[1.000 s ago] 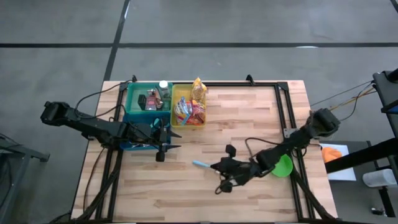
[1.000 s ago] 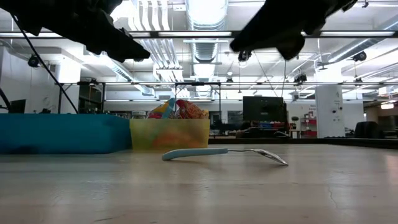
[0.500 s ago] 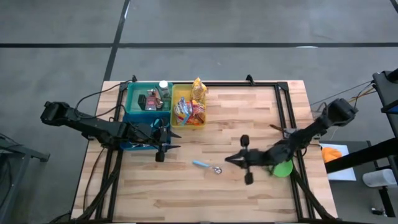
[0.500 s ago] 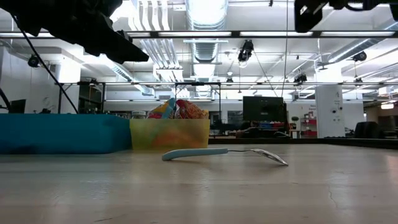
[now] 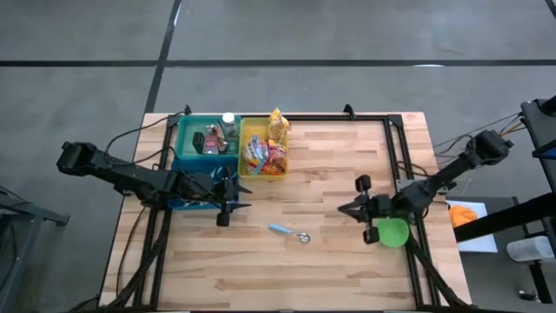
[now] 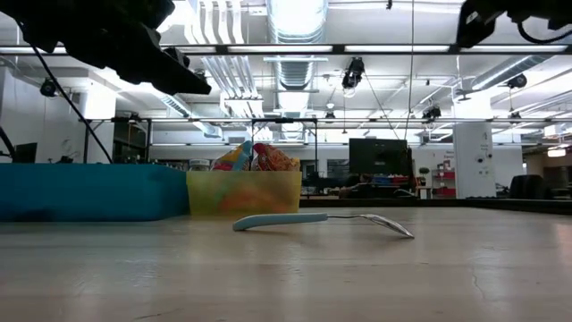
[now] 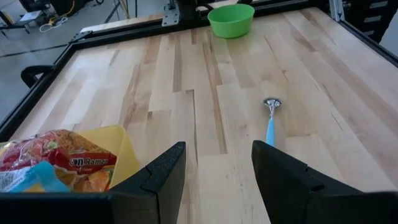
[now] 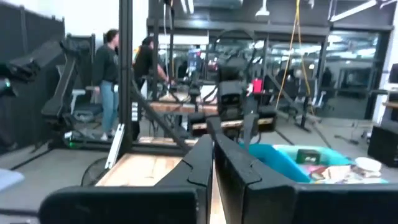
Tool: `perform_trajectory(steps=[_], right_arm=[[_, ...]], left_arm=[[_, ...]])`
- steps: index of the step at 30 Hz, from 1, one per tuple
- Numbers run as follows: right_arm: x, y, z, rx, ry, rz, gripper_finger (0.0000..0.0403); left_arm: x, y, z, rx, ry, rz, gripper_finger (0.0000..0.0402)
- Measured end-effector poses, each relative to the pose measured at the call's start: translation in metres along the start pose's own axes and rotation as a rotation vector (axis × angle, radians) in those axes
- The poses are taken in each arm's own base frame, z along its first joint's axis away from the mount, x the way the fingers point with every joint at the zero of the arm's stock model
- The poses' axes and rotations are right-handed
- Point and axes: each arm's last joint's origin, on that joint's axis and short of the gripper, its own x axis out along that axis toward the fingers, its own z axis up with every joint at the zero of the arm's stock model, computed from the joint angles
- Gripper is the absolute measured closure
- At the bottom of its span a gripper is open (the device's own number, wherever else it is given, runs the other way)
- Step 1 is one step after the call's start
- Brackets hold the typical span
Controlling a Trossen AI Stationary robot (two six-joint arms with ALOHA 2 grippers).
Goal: Pick & Place Food Item
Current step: Put the light blue spoon into the blue bin
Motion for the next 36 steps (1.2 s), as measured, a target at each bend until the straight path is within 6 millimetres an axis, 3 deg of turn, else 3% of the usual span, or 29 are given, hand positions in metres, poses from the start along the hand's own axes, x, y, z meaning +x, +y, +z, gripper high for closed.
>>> perform_trajectory(steps=[12, 36], right_arm=[[-0.034, -0.019, 0.004, 0.04, -0.076, -0.012, 0.039], [-0.033, -0.018, -0.002, -0.043, -0.04, -0.011, 0.039]], left_arm=[[0.0, 0.0, -0.003, 0.004, 0.027, -0.003, 0.0216], [0.0, 0.0, -0.003, 0.005, 0.03, -0.003, 0.0216]])
